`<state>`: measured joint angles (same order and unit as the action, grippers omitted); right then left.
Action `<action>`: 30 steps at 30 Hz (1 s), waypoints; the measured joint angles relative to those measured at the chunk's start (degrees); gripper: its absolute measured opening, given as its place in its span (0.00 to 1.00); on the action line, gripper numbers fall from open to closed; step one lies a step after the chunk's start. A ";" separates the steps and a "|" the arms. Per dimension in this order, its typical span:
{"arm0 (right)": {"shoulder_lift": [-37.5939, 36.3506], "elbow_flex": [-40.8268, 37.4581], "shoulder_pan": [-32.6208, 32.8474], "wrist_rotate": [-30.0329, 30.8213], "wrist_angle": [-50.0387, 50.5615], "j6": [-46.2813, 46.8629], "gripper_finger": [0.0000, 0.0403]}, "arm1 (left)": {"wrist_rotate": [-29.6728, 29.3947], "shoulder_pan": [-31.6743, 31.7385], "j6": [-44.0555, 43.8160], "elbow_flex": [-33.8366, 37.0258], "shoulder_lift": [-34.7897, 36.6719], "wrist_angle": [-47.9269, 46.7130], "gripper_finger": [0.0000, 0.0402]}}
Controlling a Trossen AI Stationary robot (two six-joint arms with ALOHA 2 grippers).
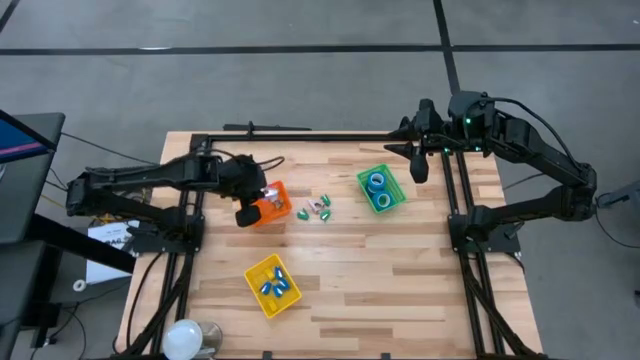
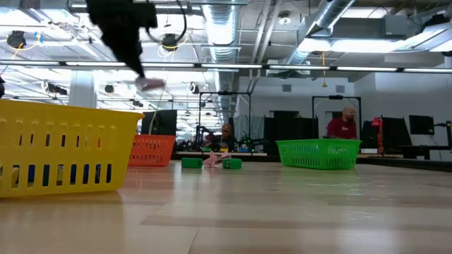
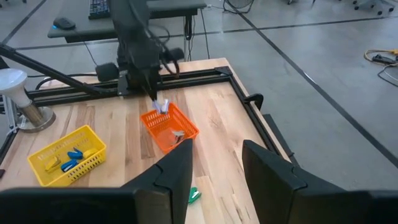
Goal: Pick and place Stapler, Stapler remover, tape
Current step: Put the purple staple remover into the orange basket
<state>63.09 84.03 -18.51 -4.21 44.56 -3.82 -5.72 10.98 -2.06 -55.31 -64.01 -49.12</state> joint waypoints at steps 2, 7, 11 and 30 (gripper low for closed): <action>0.02 0.00 0.04 0.00 0.00 -0.02 0.33 | 0.17 -0.10 -0.38 2.52 0.00 0.31 0.00; 0.01 0.00 0.05 0.00 0.00 -0.20 0.33 | 0.18 0.00 -0.40 8.27 0.00 1.28 0.00; 0.00 0.00 0.05 0.00 0.00 -0.20 0.33 | 0.18 0.00 -0.40 11.22 0.00 1.77 0.00; 0.00 0.00 0.05 -0.02 0.00 0.40 0.33 | 0.18 0.02 0.28 13.36 0.00 3.52 0.06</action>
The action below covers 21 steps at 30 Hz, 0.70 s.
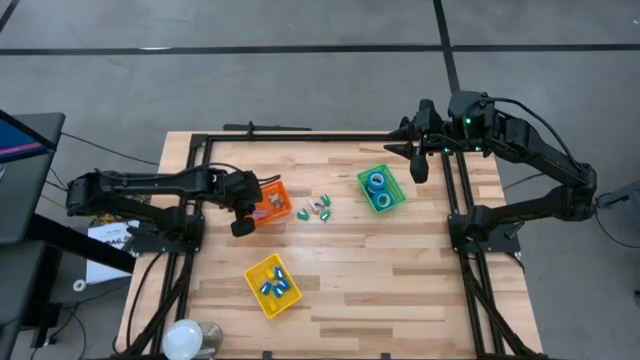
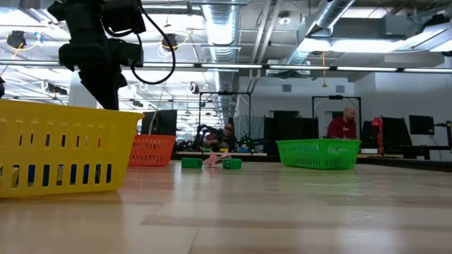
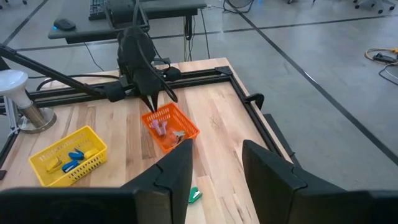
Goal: Pick and place Stapler, Stapler remover, tape
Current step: Put the purple staple remover into the orange basket, then put the green stapler into the yellow basket
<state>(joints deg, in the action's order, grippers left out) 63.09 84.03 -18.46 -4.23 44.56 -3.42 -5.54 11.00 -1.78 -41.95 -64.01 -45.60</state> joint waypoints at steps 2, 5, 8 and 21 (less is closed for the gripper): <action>0.00 0.00 0.00 0.00 0.00 0.02 0.33 | 0.00 0.00 0.00 0.00 0.00 0.05 0.09; 0.01 0.00 0.00 0.00 0.00 0.03 0.33 | 0.00 0.00 0.00 0.00 0.00 0.34 0.15; 0.00 0.00 0.00 0.00 0.00 0.04 0.33 | 0.00 0.00 0.00 0.00 0.00 0.72 0.22; 0.00 0.00 0.00 -0.02 0.00 0.48 0.33 | 0.59 0.00 0.00 -0.63 0.00 4.46 0.55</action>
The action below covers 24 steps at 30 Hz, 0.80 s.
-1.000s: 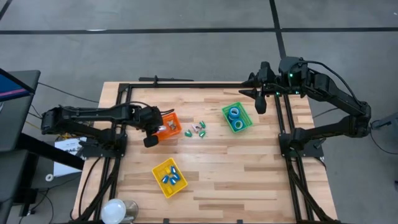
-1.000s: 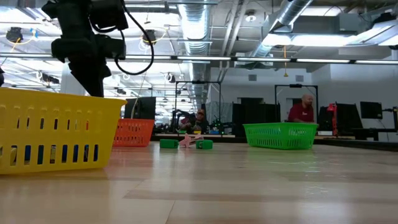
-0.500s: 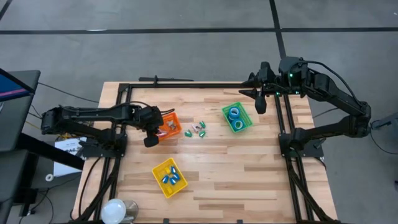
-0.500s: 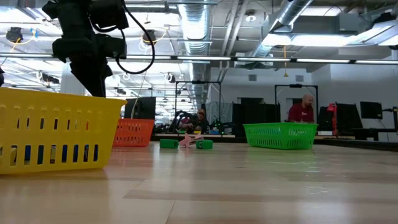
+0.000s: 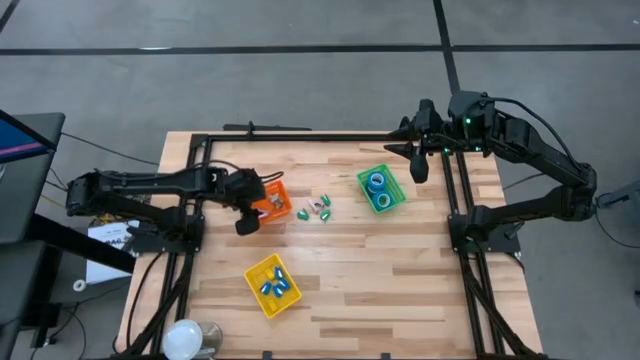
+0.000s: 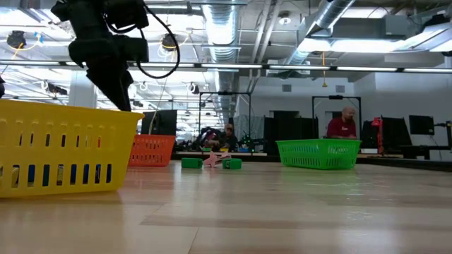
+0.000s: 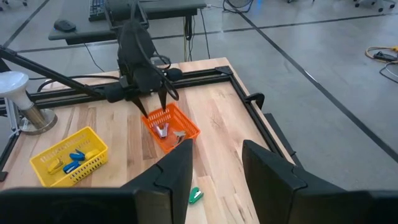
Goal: Pick and place Stapler, Stapler remover, tape
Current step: Put the green stapler into the yellow basket
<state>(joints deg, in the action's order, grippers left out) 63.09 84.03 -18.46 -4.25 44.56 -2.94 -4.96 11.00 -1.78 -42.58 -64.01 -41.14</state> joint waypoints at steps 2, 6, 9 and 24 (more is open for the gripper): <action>0.00 0.00 0.00 0.00 0.00 0.00 0.33 | -0.02 0.00 0.00 -0.95 0.00 0.54 0.60; 0.02 0.00 0.00 0.00 0.00 0.00 0.33 | -0.02 -0.01 1.18 -3.23 0.00 0.94 0.67; 0.00 0.00 0.00 0.00 0.00 0.00 0.33 | 0.46 -0.15 3.97 -4.94 0.00 1.36 0.70; 0.00 0.00 0.00 0.02 0.00 0.60 0.33 | 1.88 -0.96 10.57 -13.94 -1.87 5.68 0.70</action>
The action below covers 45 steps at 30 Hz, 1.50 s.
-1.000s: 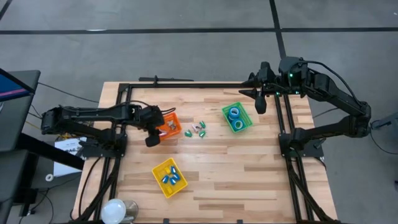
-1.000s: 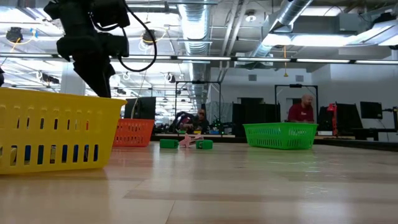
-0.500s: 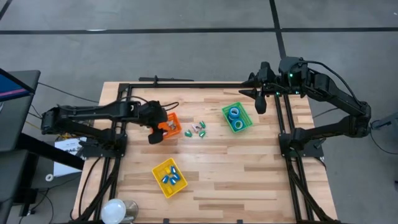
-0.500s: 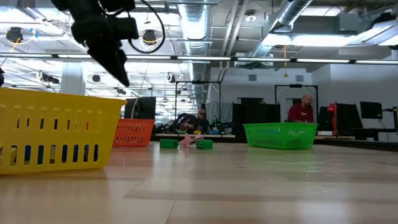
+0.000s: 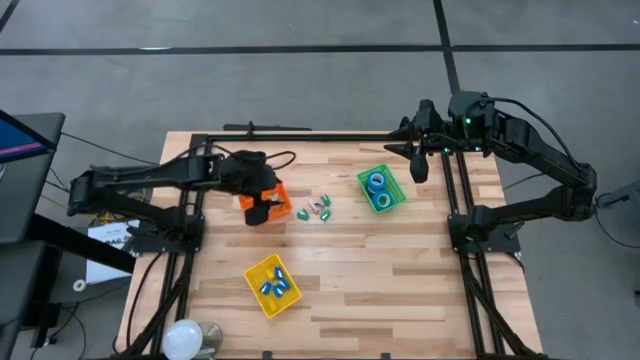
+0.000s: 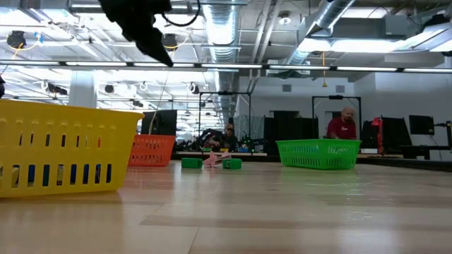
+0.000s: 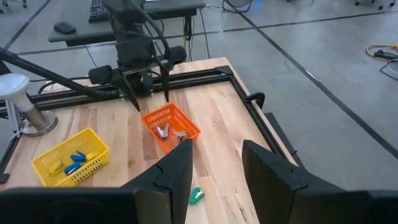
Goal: Pick and place Stapler, Stapler remover, tape
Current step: Put the green stapler into the yellow basket
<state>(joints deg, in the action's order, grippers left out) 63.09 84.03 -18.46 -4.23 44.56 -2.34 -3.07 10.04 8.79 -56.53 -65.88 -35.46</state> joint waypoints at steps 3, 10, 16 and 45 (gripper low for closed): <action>0.00 0.00 -0.02 0.04 0.00 0.36 0.33 | 1.39 0.00 0.81 -2.19 -2.27 -0.09 0.70; 0.01 0.00 -0.04 0.23 0.00 0.91 0.33 | 2.71 0.00 8.04 -6.88 -9.03 -0.16 0.70; 0.00 0.00 -0.04 0.34 0.01 0.91 0.33 | 4.54 0.00 12.18 -9.45 -14.85 0.03 0.70; 0.01 0.00 0.00 0.43 0.33 0.88 0.33 | 4.88 0.00 25.89 -11.37 -35.52 2.17 0.62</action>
<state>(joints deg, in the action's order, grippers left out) 63.10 84.03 -18.46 -3.80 44.88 -1.45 1.80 10.04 34.68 -67.90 -101.39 -33.29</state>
